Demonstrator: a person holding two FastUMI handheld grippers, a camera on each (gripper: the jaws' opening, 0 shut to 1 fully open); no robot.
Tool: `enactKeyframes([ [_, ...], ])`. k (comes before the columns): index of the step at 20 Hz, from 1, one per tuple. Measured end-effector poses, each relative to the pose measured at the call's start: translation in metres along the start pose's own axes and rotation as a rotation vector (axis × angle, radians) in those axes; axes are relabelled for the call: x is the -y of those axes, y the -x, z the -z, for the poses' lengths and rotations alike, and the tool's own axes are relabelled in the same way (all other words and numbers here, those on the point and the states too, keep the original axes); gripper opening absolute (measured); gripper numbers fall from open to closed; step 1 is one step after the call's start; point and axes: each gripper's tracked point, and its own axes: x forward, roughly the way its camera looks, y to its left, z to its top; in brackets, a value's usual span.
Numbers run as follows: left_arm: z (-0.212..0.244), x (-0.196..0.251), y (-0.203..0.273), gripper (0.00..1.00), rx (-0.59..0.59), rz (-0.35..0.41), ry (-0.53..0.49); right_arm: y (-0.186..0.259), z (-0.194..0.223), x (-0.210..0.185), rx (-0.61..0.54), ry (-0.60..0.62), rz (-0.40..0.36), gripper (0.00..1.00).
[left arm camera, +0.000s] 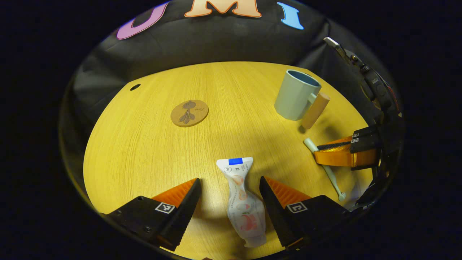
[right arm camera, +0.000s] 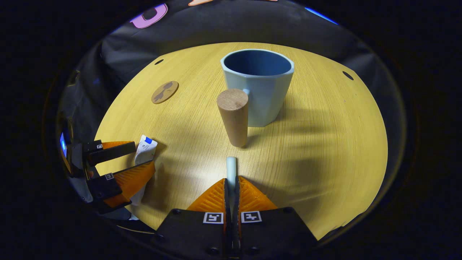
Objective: Put the toothbrush and toothpaste on the desktop into the cup, then pick up the cup and place it on the coaster on the desktop.
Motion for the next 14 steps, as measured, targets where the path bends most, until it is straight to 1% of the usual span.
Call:
enactKeyframes([
  [2, -0.002, -0.001, -0.001, 0.95, 0.007, -0.005, -0.02, 0.0, 0.0, 0.0, 0.001, 0.005, -0.003, 0.04],
  [5, -0.003, -0.002, -0.004, 0.93, 0.013, -0.011, -0.013, 0.0, -0.001, 0.0, 0.002, 0.008, -0.007, 0.04],
  [7, -0.006, -0.004, -0.005, 0.81, 0.025, -0.025, 0.013, 0.0, -0.001, 0.0, 0.002, 0.011, -0.01, 0.04],
  [8, -0.006, -0.004, -0.006, 0.73, 0.024, -0.033, 0.024, -0.001, 0.0, 0.001, 0.003, 0.011, -0.011, 0.04],
  [9, -0.007, -0.005, -0.005, 0.69, 0.036, -0.035, 0.032, -0.001, 0.0, 0.001, 0.004, 0.013, -0.013, 0.04],
  [10, -0.008, -0.006, -0.006, 0.59, 0.044, -0.038, 0.049, 0.0, -0.001, 0.0, 0.006, 0.015, -0.016, 0.04],
  [11, -0.011, -0.006, -0.005, 0.52, 0.06, -0.045, 0.068, 0.001, -0.002, 0.0, 0.008, 0.013, -0.018, 0.04],
  [12, -0.01, -0.007, -0.008, 0.43, 0.071, -0.05, 0.077, 0.0, -0.001, -0.001, 0.011, 0.011, -0.019, 0.04],
  [13, -0.011, -0.006, -0.008, 0.4, 0.085, -0.047, 0.079, -0.001, -0.002, -0.001, 0.014, 0.009, -0.02, 0.04],
  [14, -0.012, -0.005, -0.008, 0.32, 0.096, -0.046, 0.093, -0.001, -0.002, -0.001, 0.016, 0.009, -0.019, 0.04],
])
